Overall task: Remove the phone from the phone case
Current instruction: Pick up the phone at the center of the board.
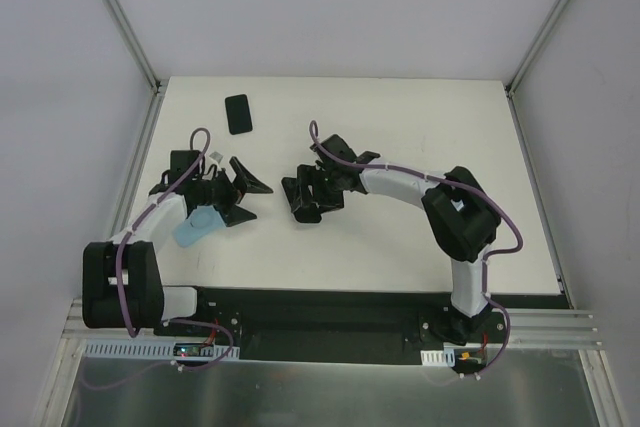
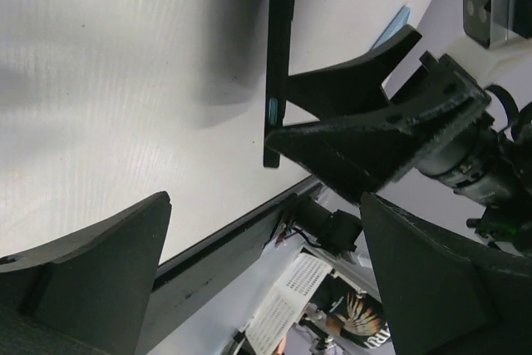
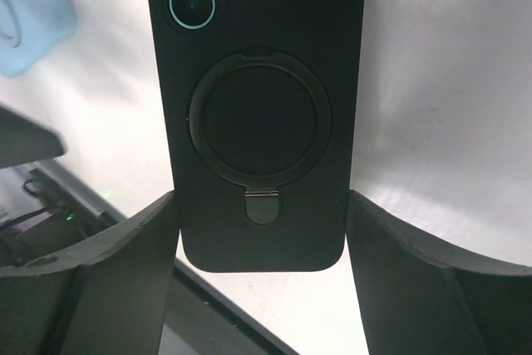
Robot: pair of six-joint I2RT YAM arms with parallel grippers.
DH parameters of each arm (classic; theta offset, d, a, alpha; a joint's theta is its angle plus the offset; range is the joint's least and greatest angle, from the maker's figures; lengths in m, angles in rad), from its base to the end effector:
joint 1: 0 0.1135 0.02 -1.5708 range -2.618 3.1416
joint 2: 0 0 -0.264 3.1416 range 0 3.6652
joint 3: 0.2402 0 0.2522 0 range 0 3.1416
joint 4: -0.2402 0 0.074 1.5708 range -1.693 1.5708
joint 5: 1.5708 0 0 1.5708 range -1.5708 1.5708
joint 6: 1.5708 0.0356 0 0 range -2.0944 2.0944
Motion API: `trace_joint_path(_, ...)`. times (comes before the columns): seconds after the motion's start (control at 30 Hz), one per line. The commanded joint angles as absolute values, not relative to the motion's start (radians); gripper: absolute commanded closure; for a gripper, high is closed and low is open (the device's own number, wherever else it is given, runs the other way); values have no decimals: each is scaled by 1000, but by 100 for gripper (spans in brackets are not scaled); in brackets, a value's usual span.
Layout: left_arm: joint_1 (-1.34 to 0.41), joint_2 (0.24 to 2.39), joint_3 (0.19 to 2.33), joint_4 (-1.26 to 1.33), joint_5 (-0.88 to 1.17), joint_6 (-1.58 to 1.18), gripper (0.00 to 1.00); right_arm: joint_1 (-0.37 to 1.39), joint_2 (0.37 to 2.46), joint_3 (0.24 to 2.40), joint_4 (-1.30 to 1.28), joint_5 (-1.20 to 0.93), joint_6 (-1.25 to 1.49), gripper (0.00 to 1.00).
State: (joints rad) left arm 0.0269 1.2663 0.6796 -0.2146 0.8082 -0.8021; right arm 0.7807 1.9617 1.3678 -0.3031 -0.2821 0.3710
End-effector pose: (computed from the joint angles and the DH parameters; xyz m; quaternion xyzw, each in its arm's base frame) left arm 0.2473 -0.0191 0.2089 -0.2081 0.8395 -0.4678 0.1817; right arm 0.2947 0.3059 0.1857 -0.2356 0.9054 0.2895 0.2023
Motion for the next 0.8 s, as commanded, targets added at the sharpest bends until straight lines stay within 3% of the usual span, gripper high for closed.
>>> trace_joint_path(0.0, 3, 1356, 684, -77, 850, -877, 5, 792, 1893, 1341, -129, -434, 468, 82)
trace_joint_path(0.23, -89, 1566, 781, -3, 813, -917, 5, 792, 1890, 1298, -75, -459, 509, 83)
trace_joint_path(0.47, -149, 1689, 893, 28, 781, -923, 14, 792, 1875, 1296, -93, -472, 497, 83)
trace_joint_path(0.57, -178, 1730, 930, 26, 769, -939, 31, 792, 1862, 1295, -123, -457, 477, 82)
trace_joint_path(0.6, -184, 1739, 937, 26, 764, -939, 46, 793, 1852, 1295, -141, -451, 469, 81)
trace_joint_path(0.67, -193, 1746, 940, 25, 762, -940, 63, 795, 1835, 1295, -170, -414, 437, 79)
trace_joint_path(0.7, -195, 1746, 940, 25, 764, -945, 74, 795, 1812, 1295, -202, -397, 425, 72)
trace_joint_path(0.73, -195, 1744, 940, 25, 768, -945, 92, 795, 1801, 1296, -221, -379, 411, 65)
trace_joint_path(0.77, -195, 1741, 939, 26, 773, -946, 100, 795, 1789, 1298, -239, -342, 385, 56)
